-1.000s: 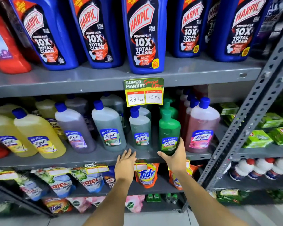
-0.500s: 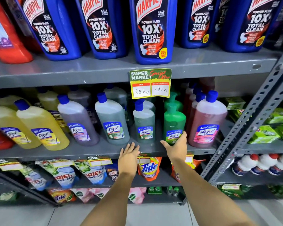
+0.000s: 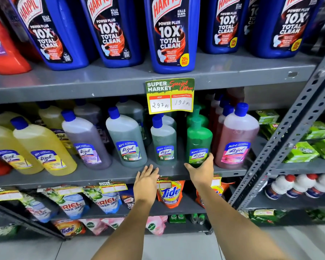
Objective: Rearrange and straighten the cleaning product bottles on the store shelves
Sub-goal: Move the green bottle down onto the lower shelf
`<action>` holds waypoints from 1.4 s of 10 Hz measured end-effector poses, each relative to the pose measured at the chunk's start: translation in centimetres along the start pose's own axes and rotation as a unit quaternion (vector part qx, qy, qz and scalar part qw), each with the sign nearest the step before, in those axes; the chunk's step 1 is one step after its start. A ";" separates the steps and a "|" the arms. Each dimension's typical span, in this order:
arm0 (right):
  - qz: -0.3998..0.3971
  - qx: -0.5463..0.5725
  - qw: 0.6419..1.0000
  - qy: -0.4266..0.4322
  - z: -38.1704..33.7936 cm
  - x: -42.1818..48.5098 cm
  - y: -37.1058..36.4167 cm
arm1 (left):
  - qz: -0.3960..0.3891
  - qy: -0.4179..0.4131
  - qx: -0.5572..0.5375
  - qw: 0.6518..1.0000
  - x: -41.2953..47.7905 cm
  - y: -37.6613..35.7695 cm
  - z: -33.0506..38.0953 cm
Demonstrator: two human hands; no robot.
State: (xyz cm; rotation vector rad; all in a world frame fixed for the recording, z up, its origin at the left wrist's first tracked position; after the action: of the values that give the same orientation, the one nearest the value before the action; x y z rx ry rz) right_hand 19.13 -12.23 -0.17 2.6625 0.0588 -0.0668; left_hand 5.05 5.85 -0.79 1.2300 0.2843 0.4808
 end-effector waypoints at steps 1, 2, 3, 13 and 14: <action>0.003 -0.003 1.000 -0.003 0.1 0.1 -0.2 | 0.002 -0.002 -0.002 1.000 0.0 0.0 -0.1; 0.018 -0.018 1.000 -0.008 -0.4 0.2 -0.2 | 0.003 -0.002 0.001 1.000 0.1 -0.1 -0.1; 0.037 -0.031 0.999 -0.016 -0.6 0.2 -0.2 | 0.000 -0.001 0.002 1.000 0.1 -0.2 -0.1; 0.113 0.168 0.944 0.261 -15.8 -5.4 13.6 | 0.456 -0.264 -0.111 0.842 -2.7 25.5 10.7; 0.149 0.213 0.902 0.345 -24.5 -6.1 18.1 | 0.493 -0.217 -0.069 0.839 -1.0 32.7 10.6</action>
State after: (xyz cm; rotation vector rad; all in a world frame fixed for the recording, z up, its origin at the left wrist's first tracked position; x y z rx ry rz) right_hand 14.88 -17.20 30.15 2.9405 -0.1532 1.0793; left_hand 2.56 4.83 33.52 1.2390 -0.8198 1.0541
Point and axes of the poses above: each hand's wrist, its own x-axis towards the middle knuckle, its own y-axis out of the back of the hand, z = x × y, the point moved 7 cm from there along x, towards the middle knuckle, and after that the axes turned 6 degrees about -x, right-handed, at the moved point
